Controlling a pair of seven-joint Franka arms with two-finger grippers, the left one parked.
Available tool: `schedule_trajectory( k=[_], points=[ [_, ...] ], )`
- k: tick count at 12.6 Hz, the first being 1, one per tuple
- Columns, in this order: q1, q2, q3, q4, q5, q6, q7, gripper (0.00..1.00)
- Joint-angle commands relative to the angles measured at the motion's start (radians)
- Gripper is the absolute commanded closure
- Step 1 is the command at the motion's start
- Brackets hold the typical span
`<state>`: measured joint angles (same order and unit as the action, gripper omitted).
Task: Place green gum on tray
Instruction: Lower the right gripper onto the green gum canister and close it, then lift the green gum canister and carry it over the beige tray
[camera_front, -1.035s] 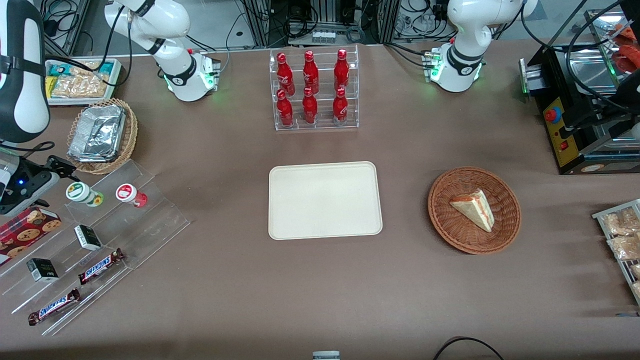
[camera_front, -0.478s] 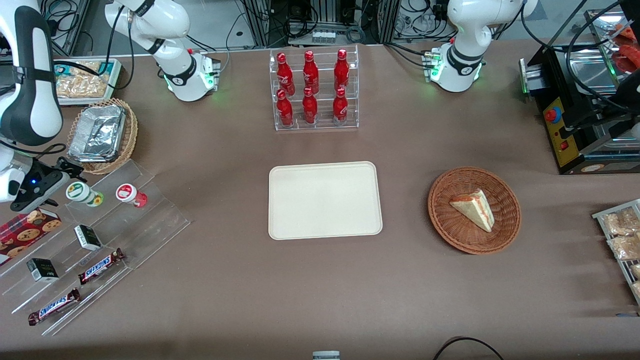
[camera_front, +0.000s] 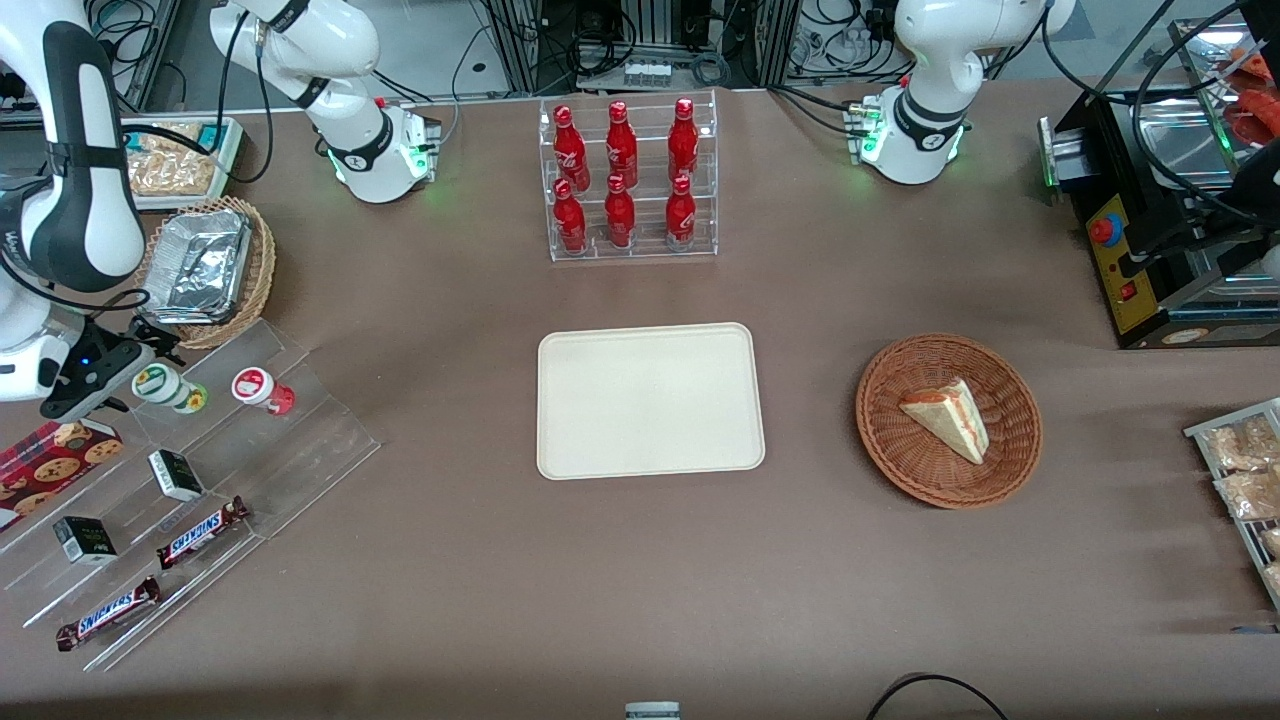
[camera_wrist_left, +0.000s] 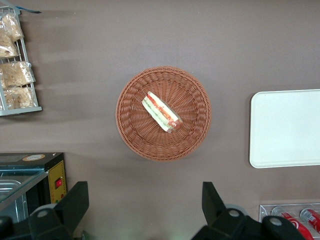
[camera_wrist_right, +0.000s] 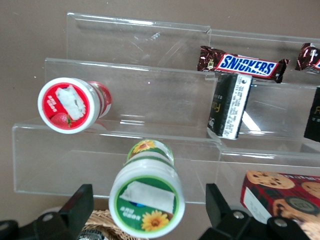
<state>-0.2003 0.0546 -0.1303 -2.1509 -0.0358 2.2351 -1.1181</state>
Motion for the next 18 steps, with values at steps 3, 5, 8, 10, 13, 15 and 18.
schedule_trajectory(
  k=[3, 5, 8, 10, 13, 15, 18],
  points=[
    [-0.016, -0.027, 0.008, -0.043, 0.022, 0.041, -0.025, 0.96],
    [-0.016, -0.041, 0.008, -0.037, 0.022, 0.028, -0.028, 1.0],
    [-0.002, -0.044, 0.014, 0.04, 0.022, -0.087, -0.017, 1.0],
    [0.016, -0.033, 0.023, 0.098, 0.027, -0.135, 0.007, 1.0],
    [0.108, 0.005, 0.021, 0.221, 0.03, -0.247, 0.14, 1.0],
    [0.189, 0.022, 0.021, 0.276, 0.03, -0.322, 0.277, 1.0],
    [0.312, 0.024, 0.021, 0.295, 0.03, -0.356, 0.472, 1.0]
  ],
)
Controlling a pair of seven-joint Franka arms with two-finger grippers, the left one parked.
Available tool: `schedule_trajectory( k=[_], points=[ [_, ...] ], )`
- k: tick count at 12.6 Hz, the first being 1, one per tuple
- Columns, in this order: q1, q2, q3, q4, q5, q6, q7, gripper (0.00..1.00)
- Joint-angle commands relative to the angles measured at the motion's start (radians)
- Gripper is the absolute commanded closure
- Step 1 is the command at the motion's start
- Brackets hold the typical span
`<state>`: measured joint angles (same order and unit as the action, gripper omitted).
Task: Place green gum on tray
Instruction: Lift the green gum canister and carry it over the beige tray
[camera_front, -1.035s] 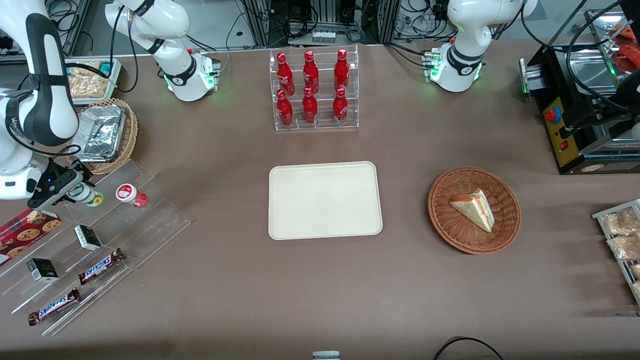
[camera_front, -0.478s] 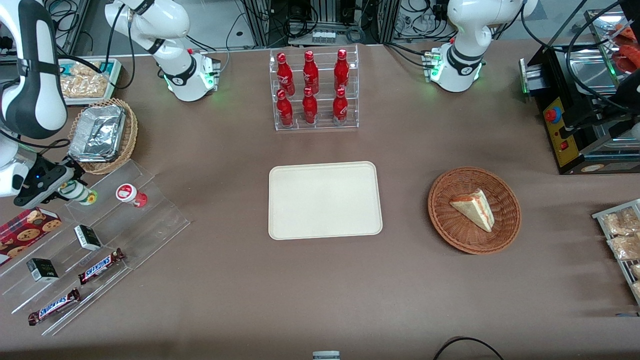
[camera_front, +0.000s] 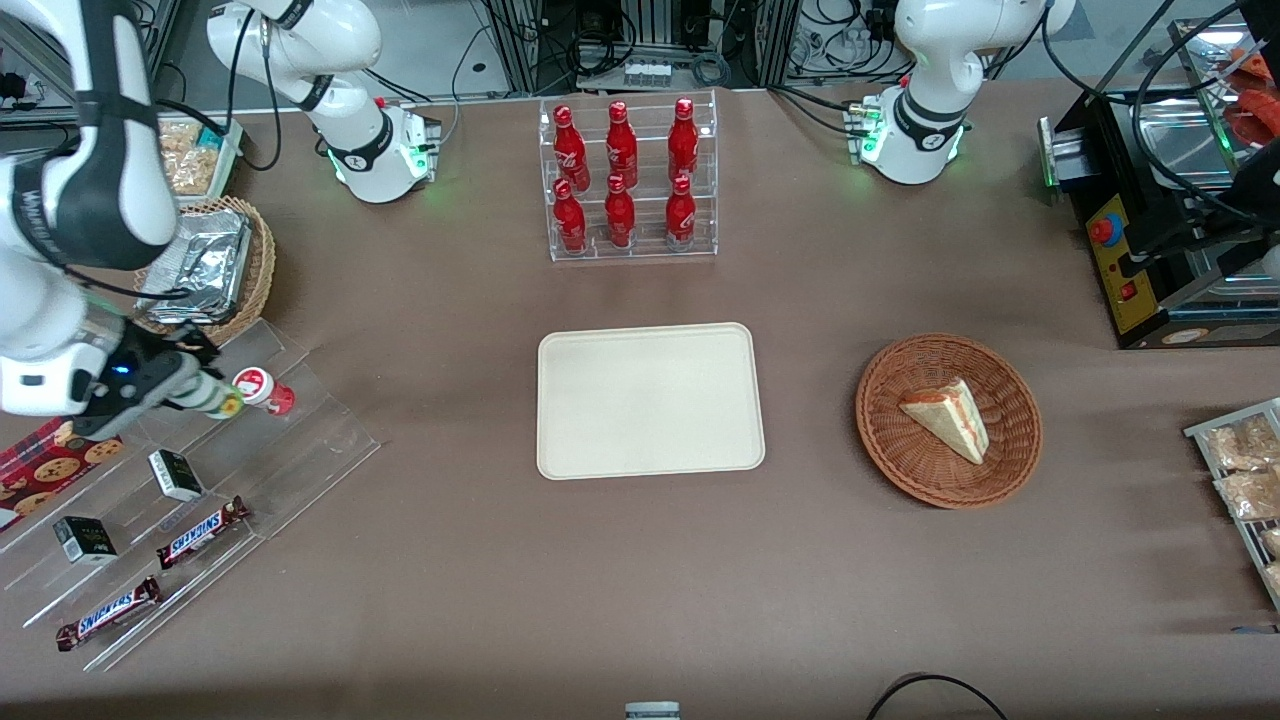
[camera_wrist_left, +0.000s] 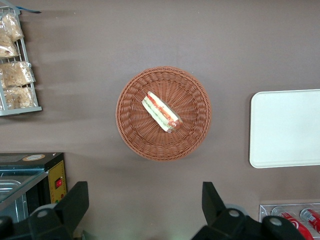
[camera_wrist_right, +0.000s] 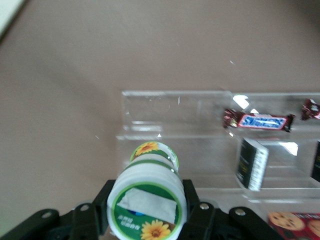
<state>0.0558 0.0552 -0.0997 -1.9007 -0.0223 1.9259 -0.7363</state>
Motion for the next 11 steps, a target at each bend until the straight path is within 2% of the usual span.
schedule_trajectory(
  k=[1, 4, 8, 11],
  points=[
    [0.097, 0.025, -0.008, 0.045, 0.018, -0.048, 0.169, 1.0],
    [0.229, 0.072, -0.008, 0.067, 0.05, -0.047, 0.387, 1.0],
    [0.399, 0.214, -0.008, 0.198, 0.067, -0.044, 0.68, 1.0],
    [0.493, 0.326, -0.008, 0.288, 0.077, -0.027, 0.865, 1.0]
  ],
)
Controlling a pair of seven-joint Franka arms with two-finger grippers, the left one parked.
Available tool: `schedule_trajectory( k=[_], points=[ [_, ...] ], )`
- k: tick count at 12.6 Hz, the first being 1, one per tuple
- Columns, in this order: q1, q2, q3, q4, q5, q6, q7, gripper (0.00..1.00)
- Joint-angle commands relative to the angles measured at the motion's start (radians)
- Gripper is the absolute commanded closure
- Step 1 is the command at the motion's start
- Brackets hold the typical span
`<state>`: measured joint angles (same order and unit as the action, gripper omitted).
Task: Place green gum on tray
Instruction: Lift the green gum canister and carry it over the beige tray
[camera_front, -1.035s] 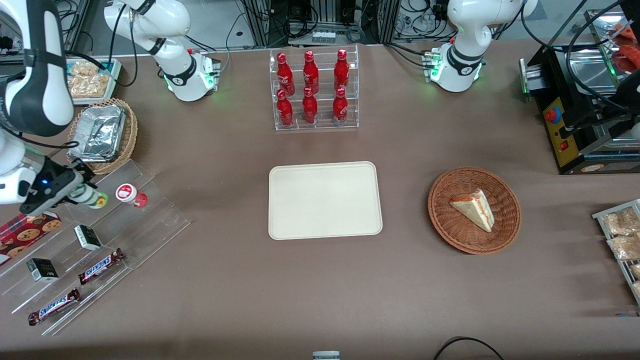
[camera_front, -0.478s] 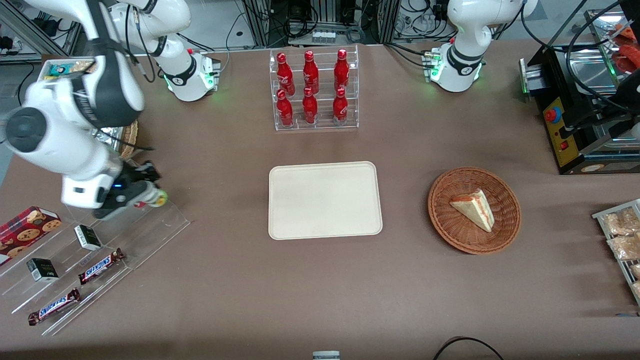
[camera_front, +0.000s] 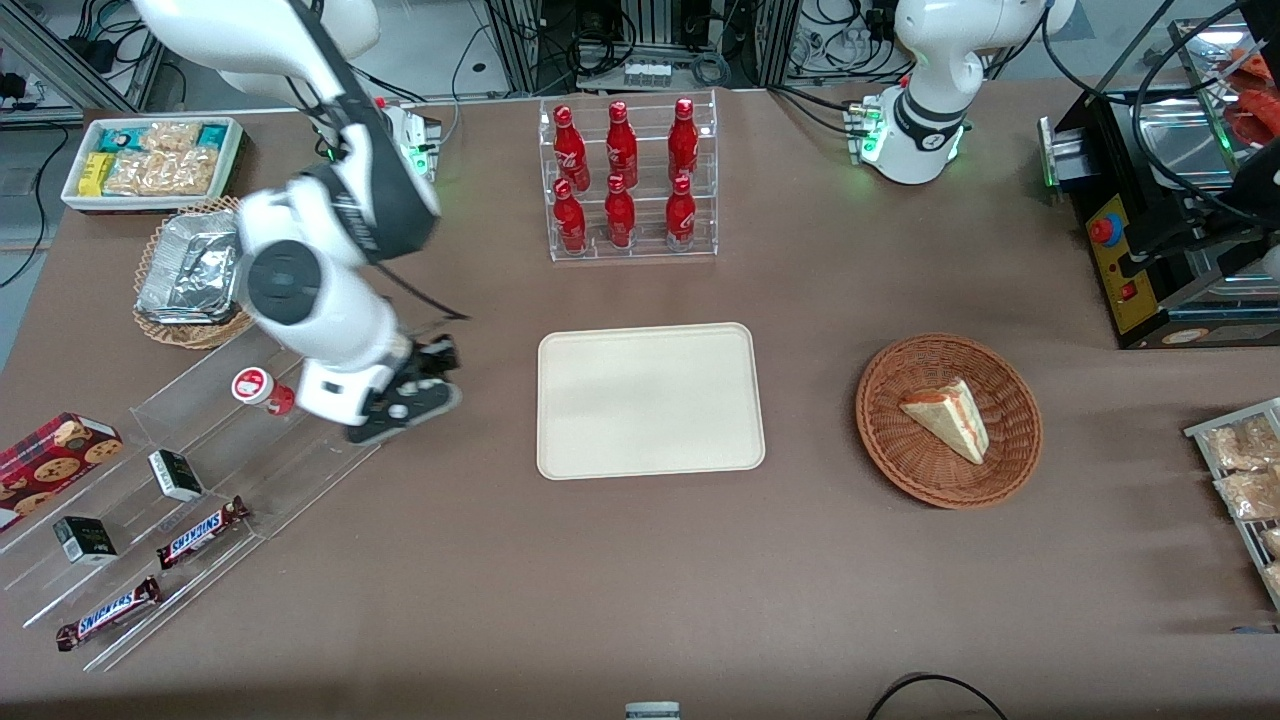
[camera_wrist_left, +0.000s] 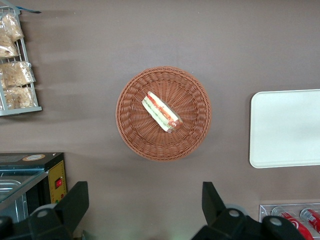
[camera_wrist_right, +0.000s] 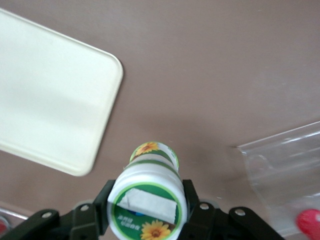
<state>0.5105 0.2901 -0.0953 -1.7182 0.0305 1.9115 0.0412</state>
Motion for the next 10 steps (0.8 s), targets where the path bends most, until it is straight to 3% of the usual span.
schedule_trajectory(
  k=[1, 10],
  points=[
    [0.066, 0.124, -0.014, 0.136, 0.041, -0.011, 0.136, 1.0],
    [0.301, 0.383, -0.012, 0.269, 0.057, 0.273, 0.587, 1.0]
  ],
)
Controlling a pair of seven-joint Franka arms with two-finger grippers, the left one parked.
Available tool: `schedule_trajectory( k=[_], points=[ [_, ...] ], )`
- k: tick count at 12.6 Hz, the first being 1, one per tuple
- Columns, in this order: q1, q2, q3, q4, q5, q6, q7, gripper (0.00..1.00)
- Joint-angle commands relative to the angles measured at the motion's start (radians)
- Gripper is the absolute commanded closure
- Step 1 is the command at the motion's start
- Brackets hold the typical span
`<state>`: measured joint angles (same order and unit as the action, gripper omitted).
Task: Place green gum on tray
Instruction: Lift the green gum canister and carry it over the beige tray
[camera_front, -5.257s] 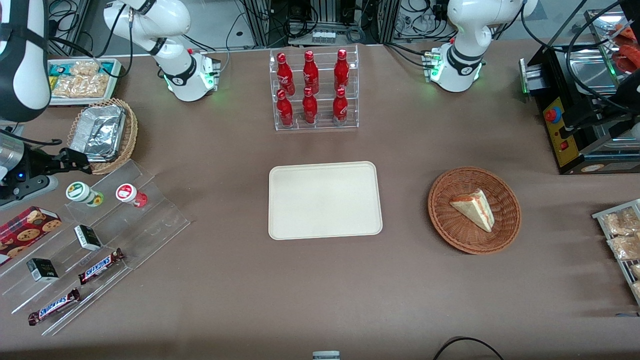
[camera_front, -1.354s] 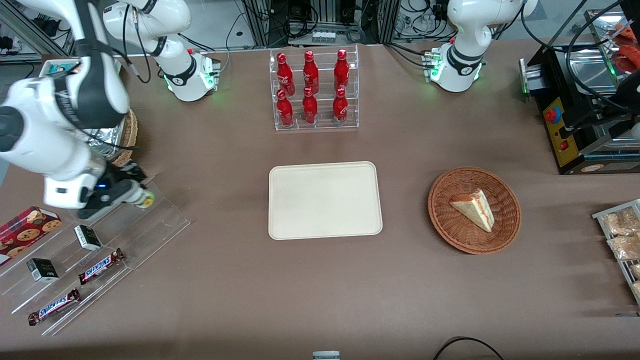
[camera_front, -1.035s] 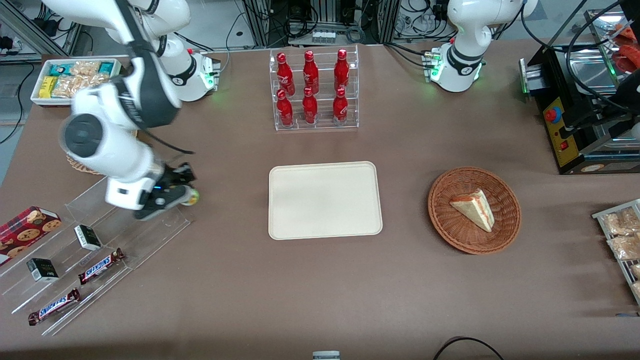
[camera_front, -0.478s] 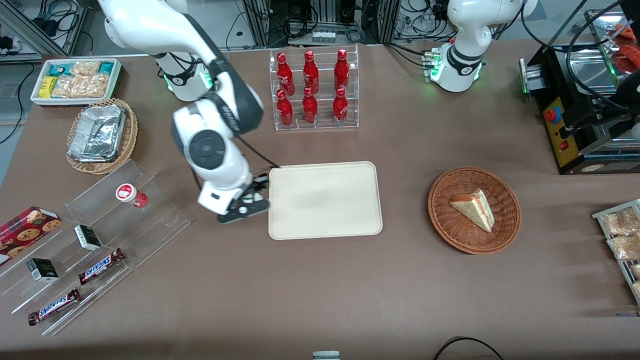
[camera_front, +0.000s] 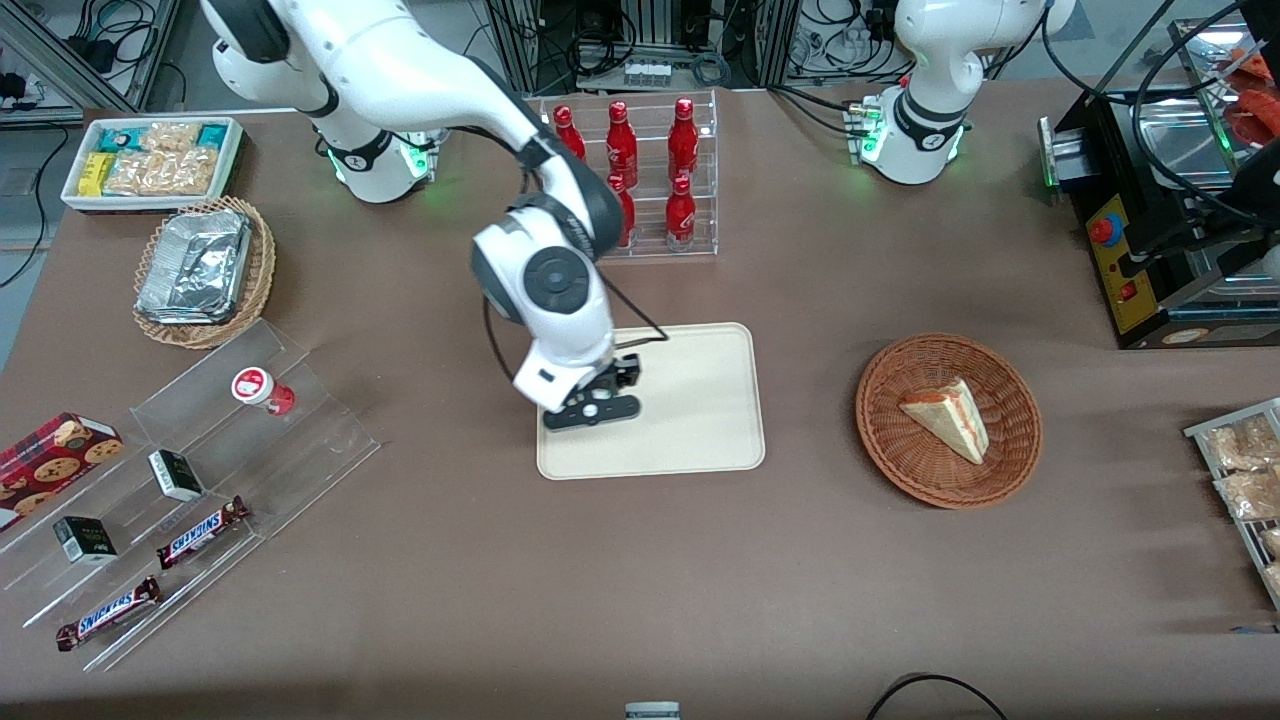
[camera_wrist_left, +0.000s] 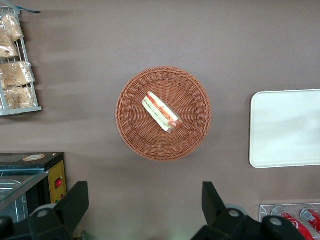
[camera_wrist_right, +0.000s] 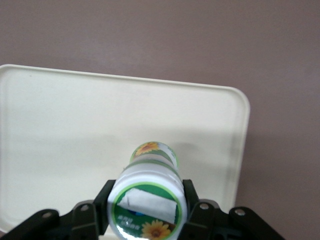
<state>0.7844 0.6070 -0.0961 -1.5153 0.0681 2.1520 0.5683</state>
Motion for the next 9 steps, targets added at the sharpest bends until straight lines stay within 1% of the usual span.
schedule_trajectory(
  k=[1, 4, 8, 9],
  points=[
    [0.042, 0.089, -0.013, 0.07, 0.018, 0.063, 0.086, 1.0],
    [0.049, 0.129, -0.011, 0.07, 0.019, 0.115, 0.105, 1.0],
    [0.05, 0.166, -0.013, 0.069, 0.018, 0.118, 0.108, 1.0],
    [0.05, 0.169, -0.011, 0.067, 0.018, 0.118, 0.108, 0.7]
  ],
)
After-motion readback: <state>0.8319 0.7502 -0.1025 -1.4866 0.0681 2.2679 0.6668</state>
